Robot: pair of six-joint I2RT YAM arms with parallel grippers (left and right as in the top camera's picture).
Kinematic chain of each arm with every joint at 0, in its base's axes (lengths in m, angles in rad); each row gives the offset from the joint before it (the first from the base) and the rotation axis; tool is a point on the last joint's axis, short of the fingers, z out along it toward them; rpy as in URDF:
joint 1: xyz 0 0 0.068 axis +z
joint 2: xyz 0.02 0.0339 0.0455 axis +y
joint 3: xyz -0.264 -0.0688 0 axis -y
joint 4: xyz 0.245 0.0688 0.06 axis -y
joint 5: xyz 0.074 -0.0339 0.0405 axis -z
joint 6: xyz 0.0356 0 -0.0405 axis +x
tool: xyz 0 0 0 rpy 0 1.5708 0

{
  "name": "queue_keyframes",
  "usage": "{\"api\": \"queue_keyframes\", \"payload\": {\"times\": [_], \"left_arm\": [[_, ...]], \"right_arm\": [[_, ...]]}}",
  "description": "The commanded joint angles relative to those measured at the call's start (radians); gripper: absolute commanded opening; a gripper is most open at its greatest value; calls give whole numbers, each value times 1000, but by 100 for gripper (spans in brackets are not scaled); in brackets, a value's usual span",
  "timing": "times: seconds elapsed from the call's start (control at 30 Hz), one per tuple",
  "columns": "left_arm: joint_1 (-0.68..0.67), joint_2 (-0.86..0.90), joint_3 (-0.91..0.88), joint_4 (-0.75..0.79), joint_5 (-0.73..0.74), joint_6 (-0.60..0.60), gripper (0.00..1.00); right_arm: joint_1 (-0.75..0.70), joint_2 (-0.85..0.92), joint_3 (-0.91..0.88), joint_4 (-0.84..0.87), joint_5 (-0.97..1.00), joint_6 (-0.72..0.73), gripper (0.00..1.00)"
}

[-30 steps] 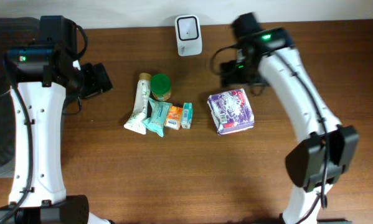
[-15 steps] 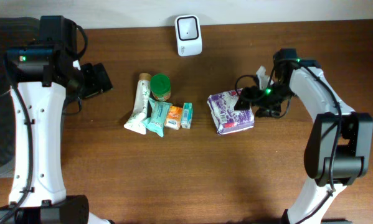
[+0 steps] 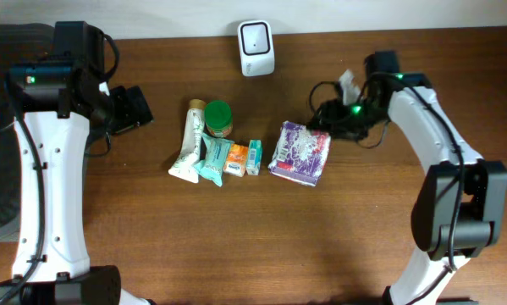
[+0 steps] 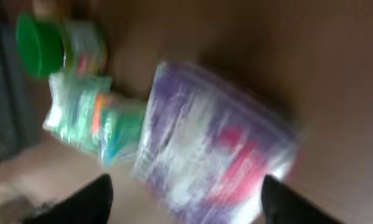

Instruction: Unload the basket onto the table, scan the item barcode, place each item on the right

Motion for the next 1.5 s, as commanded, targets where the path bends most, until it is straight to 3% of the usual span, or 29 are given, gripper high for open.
{"api": "queue_keyframes", "payload": {"times": [0.0,0.13,0.2,0.23,0.3,0.43,0.5,0.73,0.87,1.03,1.1,1.17,1.2,1.27,1.33,1.47], "left_arm": [[2,-18,-2,-1,-8,-9,99],[2,-18,-2,-1,-8,-9,99],[2,-18,-2,-1,-8,-9,99],[3,-18,-2,-1,-8,-9,99],[2,-18,-2,-1,-8,-9,99],[2,-18,-2,-2,-8,-9,99],[2,-18,-2,-1,-8,-9,99],[2,-18,-2,-2,-8,-9,99],[2,-18,-2,-2,-8,-9,99],[2,-18,-2,-2,-8,-9,99],[2,-18,-2,-2,-8,-9,99],[2,-18,-2,-2,-8,-9,99],[2,-18,-2,-2,-8,-9,99],[2,-18,-2,-2,-8,-9,99],[2,-18,-2,-2,-8,-9,99],[2,-18,-2,-2,-8,-9,99]], "right_arm": [[-16,-25,13,104,77,-110,77],[-15,34,7,185,69,-135,78],[-9,69,5,183,29,-135,73],[-3,84,5,176,20,-135,67],[6,98,4,165,20,-135,33],[16,103,-3,185,46,-124,8],[16,103,-3,212,167,-55,5],[39,136,-3,136,181,-37,4],[37,135,-3,-47,182,-37,4],[29,104,-1,-420,181,-42,4],[29,78,0,-449,187,-49,5],[27,69,15,-384,223,-49,16],[27,69,16,-328,224,-50,37],[27,70,16,-254,222,-77,57],[27,78,16,-227,195,-109,63],[27,104,-14,-230,10,-264,63]]}}
